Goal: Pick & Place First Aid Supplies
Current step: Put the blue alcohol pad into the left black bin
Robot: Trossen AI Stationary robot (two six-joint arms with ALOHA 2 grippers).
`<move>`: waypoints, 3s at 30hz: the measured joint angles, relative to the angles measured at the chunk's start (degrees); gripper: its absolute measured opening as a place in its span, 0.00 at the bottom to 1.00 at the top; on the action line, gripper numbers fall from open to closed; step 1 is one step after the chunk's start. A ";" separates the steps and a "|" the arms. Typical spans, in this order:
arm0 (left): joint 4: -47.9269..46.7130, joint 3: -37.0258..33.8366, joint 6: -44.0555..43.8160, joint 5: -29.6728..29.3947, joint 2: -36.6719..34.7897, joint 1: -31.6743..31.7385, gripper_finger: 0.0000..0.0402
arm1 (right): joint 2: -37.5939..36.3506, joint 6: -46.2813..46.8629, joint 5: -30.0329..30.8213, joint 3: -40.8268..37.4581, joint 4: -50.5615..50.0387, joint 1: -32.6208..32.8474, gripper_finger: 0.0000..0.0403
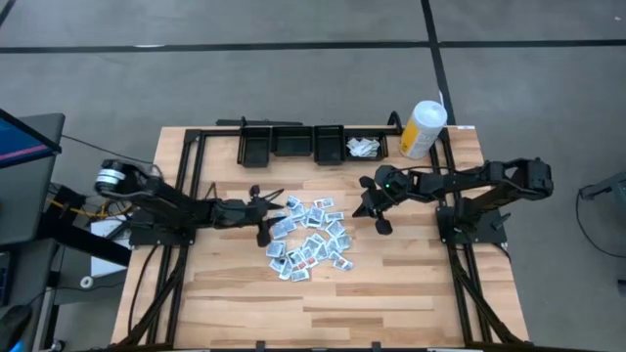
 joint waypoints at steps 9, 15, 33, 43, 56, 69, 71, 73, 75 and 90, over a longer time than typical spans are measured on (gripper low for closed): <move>1.32 3.85 5.75 1.22 4.91 1.53 0.37 | 0.00 0.00 0.02 0.00 -0.28 0.00 0.00; 1.43 3.85 4.35 3.62 5.36 4.74 0.37 | -0.02 0.00 0.02 0.00 -0.28 0.00 0.00; 1.36 6.62 3.64 8.97 11.45 7.01 0.37 | -0.02 0.00 0.00 0.02 -0.22 0.01 0.00; 1.14 6.62 3.60 8.37 11.45 8.96 0.48 | -0.02 0.00 0.00 0.02 0.00 0.04 0.00; -0.72 6.57 3.61 8.44 11.45 9.22 0.50 | -0.02 -0.44 0.00 0.02 0.00 0.00 0.00; -1.03 6.53 3.60 8.56 15.70 9.24 0.47 | -0.02 -0.57 0.00 0.04 0.05 0.00 0.00; -0.93 6.53 3.60 8.54 16.12 9.24 0.47 | -0.02 -0.57 0.00 0.04 0.20 0.00 0.00; -0.95 6.53 3.60 8.52 16.19 9.24 0.46 | 0.00 -0.57 0.00 0.04 0.53 0.00 0.00; -0.92 6.53 3.60 8.49 16.19 9.24 0.46 | -0.02 -0.56 0.00 0.04 0.66 0.00 0.00; 0.07 6.54 3.60 8.43 16.08 9.26 0.33 | -0.02 -0.47 0.00 0.04 0.90 0.02 0.00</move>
